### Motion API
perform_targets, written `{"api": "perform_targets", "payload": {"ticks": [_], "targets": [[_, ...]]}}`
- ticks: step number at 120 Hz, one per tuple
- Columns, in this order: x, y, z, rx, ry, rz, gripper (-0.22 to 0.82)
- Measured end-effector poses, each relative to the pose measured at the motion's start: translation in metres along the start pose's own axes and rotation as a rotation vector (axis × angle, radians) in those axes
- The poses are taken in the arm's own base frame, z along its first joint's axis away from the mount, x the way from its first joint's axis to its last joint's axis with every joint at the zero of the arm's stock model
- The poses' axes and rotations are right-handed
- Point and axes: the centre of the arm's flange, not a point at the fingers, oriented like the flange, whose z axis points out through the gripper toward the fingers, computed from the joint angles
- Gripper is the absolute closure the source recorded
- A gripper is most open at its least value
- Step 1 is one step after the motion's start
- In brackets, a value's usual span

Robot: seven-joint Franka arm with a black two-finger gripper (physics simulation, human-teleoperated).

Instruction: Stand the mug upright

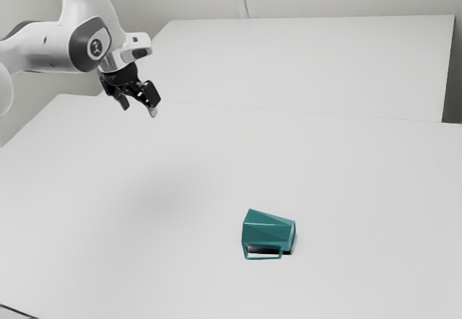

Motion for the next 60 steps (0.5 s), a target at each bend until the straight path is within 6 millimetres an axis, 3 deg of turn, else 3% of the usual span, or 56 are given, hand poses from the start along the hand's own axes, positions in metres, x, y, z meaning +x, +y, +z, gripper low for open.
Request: {"api": "perform_targets", "payload": {"ticks": [18, 31, 40, 49, 60], "targets": [[-0.029, 0.016, -0.032, -0.029, 0.047, 0.027, 0.0], [-0.04, 0.035, -0.025, -0.119, 0.042, 0.005, 0.0], [-0.046, 0.064, -0.027, -0.173, 0.046, 0.024, 0.0], [-0.049, 0.088, -0.011, -0.23, 0.022, 0.019, 0.0], [-0.063, 0.109, 0.023, -0.291, -0.012, -0.01, 0.0]]}}
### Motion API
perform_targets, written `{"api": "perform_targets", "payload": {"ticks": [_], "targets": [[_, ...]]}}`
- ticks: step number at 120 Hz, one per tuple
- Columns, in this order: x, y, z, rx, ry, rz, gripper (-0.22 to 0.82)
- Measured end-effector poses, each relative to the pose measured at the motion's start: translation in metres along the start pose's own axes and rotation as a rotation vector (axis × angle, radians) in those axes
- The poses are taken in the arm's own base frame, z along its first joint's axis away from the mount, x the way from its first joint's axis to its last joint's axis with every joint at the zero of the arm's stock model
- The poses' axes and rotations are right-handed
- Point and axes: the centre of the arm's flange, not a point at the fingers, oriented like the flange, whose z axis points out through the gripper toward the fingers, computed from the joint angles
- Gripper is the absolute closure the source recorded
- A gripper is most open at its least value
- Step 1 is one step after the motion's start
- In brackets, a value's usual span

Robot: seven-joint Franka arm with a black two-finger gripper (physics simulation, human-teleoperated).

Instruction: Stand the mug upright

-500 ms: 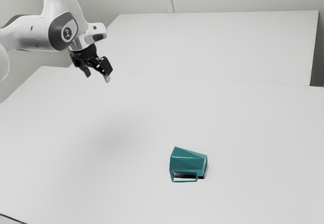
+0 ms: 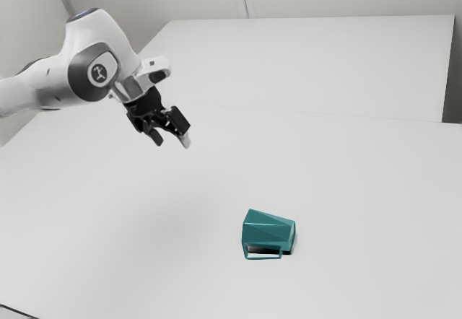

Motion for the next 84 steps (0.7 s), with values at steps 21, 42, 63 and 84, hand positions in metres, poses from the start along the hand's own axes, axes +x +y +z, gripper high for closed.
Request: {"api": "perform_targets", "payload": {"ticks": [21, 42, 63, 84], "targets": [[-0.011, 0.017, 0.037, -0.06, 0.014, -0.055, 0.0], [-0.01, 0.025, 0.054, -0.118, 0.041, -0.113, 0.0], [-0.013, 0.023, 0.083, -0.168, 0.038, -0.181, 0.0], [-0.016, 0.024, 0.12, -0.218, 0.018, -0.241, 0.0]]}}
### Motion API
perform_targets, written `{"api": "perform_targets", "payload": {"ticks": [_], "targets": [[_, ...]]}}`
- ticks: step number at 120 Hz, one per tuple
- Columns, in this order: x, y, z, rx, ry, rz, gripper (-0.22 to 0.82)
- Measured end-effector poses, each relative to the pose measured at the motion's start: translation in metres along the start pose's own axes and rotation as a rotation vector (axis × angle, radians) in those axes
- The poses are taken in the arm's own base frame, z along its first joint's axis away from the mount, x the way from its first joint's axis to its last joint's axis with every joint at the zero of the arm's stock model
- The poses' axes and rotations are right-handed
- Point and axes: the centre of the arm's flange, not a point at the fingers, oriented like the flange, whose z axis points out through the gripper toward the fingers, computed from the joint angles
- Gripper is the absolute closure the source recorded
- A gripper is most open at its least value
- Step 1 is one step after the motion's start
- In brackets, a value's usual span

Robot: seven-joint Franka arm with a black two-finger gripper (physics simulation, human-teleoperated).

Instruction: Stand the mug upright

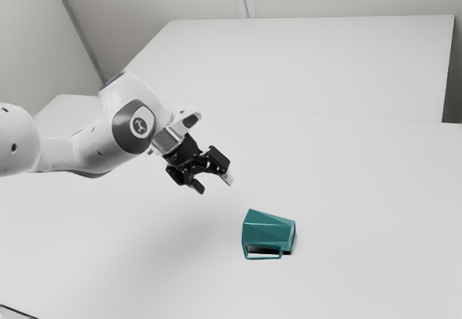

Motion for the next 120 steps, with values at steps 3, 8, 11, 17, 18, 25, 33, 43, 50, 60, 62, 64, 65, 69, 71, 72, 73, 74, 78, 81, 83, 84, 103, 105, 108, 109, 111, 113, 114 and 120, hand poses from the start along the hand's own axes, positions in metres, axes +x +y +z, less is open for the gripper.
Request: {"api": "perform_targets", "payload": {"ticks": [3, 8, 11, 17, 18, 25, 33, 43, 50, 60, 62, 64, 65, 69, 71, 72, 73, 74, 78, 81, 83, 84, 103, 105, 108, 109, 111, 113, 114, 120], "targets": [[-0.002, 0.0, 0.004, -0.008, -0.001, -0.005, 0.0], [-0.004, 0.0, 0.008, -0.018, -0.002, -0.011, 0.0], [-0.005, 0.0, 0.011, -0.023, -0.003, -0.015, 0.0], [-0.007, -0.002, 0.017, -0.032, -0.005, -0.023, 0.0], [-0.008, -0.002, 0.018, -0.034, -0.006, -0.025, 0.0], [-0.009, -0.003, 0.024, -0.045, -0.007, -0.033, 0.0], [-0.01, -0.003, 0.033, -0.058, -0.011, -0.042, 0.0], [-0.014, -0.003, 0.043, -0.078, -0.016, -0.051, 0.0], [-0.015, -0.002, 0.05, -0.089, -0.019, -0.051, 0.0], [-0.017, -0.001, 0.058, -0.107, -0.022, -0.049, 0.0], [-0.017, 0.0, 0.059, -0.109, -0.022, -0.046, 0.0], [-0.018, 0.0, 0.06, -0.111, -0.022, -0.043, 0.0], [-0.018, 0.001, 0.061, -0.112, -0.022, -0.041, 0.0], [-0.018, 0.002, 0.063, -0.115, -0.023, -0.034, 0.0], [-0.019, 0.002, 0.065, -0.116, -0.025, -0.032, 0.0], [-0.019, 0.002, 0.066, -0.117, -0.026, -0.03, 0.0], [-0.019, 0.002, 0.067, -0.117, -0.026, -0.029, 0.0], [-0.019, 0.002, 0.067, -0.118, -0.027, -0.027, 0.0], [-0.02, 0.003, 0.07, -0.119, -0.029, -0.02, 0.0], [-0.021, 0.004, 0.072, -0.12, -0.032, -0.014, 0.0], [-0.021, 0.004, 0.074, -0.121, -0.033, -0.011, 0.0], [-0.021, 0.005, 0.074, -0.121, -0.034, -0.009, 0.0], [-0.023, 0.011, 0.085, -0.13, -0.042, 0.026, 0.0], [-0.023, 0.011, 0.086, -0.131, -0.042, 0.031, 0.0], [-0.023, 0.013, 0.087, -0.132, -0.043, 0.037, 0.0], [-0.023, 0.013, 0.088, -0.132, -0.043, 0.04, 0.0], [-0.023, 0.014, 0.088, -0.133, -0.043, 0.044, 0.0], [-0.023, 0.015, 0.089, -0.133, -0.044, 0.049, 0.0], [-0.023, 0.015, 0.09, -0.133, -0.045, 0.051, 0.0], [-0.023, 0.018, 0.093, -0.133, -0.047, 0.063, 0.0]]}}
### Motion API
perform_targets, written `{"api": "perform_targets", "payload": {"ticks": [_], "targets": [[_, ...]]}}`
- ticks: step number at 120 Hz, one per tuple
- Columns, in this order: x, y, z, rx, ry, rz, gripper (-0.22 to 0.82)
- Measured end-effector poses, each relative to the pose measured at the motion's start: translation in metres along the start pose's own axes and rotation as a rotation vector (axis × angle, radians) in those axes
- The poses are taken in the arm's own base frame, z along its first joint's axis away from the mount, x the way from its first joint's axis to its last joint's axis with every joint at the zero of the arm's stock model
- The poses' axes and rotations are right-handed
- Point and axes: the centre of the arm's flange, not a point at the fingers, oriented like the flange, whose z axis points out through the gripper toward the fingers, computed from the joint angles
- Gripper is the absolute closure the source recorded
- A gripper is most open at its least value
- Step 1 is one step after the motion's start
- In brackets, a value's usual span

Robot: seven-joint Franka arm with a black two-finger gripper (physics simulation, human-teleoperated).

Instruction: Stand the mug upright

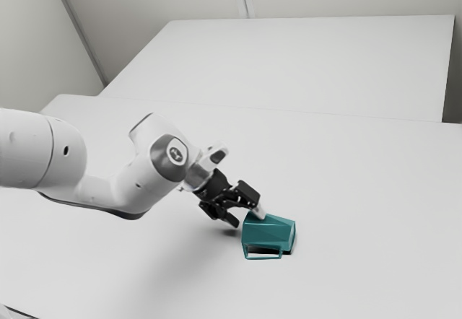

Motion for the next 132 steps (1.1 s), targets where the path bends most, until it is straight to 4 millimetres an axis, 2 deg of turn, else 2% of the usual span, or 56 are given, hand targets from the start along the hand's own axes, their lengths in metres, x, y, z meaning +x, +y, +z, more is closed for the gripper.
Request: {"api": "perform_targets", "payload": {"ticks": [37, 65, 74, 87, 94, 119, 132], "targets": [[0.011, 0.018, 0.009, -0.009, 0.015, 0.071, 0.0], [0.012, 0.029, 0.011, -0.038, 0.027, 0.089, 0.02], [0.012, 0.03, 0.009, -0.044, 0.032, 0.092, 0.11], [0.012, 0.03, 0.007, -0.049, 0.037, 0.097, 0.37], [0.012, 0.031, 0.007, -0.05, 0.038, 0.101, 0.48], [0.012, 0.034, 0.005, -0.047, 0.043, 0.11, 0.68], [0.011, 0.042, -0.001, -0.054, 0.052, 0.122, 0.73]]}}
